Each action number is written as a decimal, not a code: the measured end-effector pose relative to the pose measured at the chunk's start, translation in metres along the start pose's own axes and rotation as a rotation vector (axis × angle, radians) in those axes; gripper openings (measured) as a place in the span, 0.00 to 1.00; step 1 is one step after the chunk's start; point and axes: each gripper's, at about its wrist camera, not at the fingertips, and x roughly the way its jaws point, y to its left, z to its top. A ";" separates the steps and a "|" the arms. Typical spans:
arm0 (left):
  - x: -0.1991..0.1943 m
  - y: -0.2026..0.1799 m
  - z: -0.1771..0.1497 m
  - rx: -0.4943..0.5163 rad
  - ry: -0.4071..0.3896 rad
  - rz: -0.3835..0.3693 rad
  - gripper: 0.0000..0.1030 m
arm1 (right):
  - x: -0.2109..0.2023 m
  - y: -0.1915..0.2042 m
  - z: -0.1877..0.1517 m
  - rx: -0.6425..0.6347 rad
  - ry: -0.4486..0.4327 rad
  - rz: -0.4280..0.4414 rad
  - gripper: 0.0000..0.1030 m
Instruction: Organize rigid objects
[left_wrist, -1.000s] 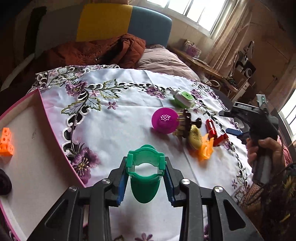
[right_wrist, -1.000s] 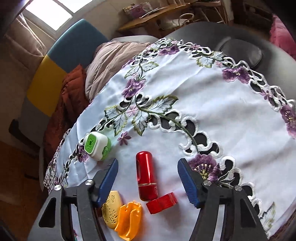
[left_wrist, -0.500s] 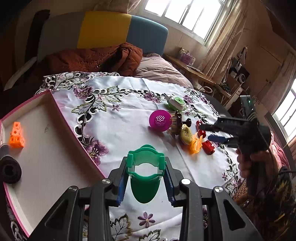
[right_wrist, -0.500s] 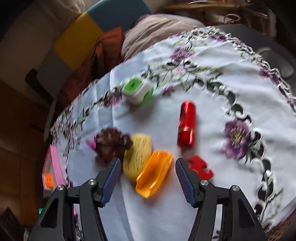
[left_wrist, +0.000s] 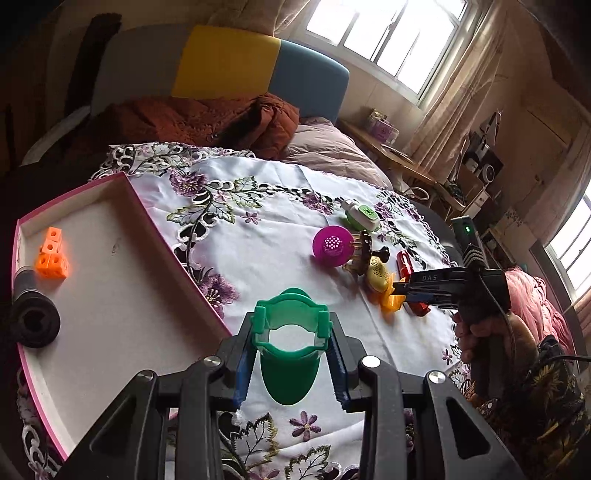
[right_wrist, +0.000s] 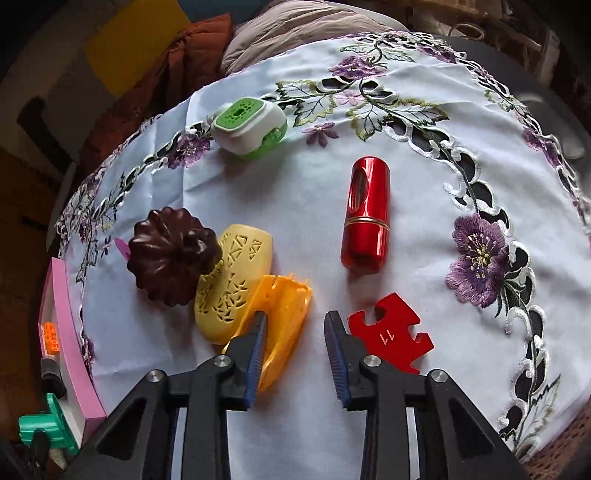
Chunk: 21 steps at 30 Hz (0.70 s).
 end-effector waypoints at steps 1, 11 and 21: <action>-0.001 0.000 -0.001 0.001 0.000 0.002 0.34 | 0.000 0.003 0.000 -0.017 -0.003 -0.010 0.33; -0.004 0.013 -0.010 -0.035 0.002 0.012 0.34 | 0.007 0.023 -0.009 -0.155 -0.011 -0.123 0.32; -0.010 0.038 -0.010 -0.108 -0.013 0.045 0.34 | 0.006 0.023 -0.010 -0.163 -0.024 -0.129 0.32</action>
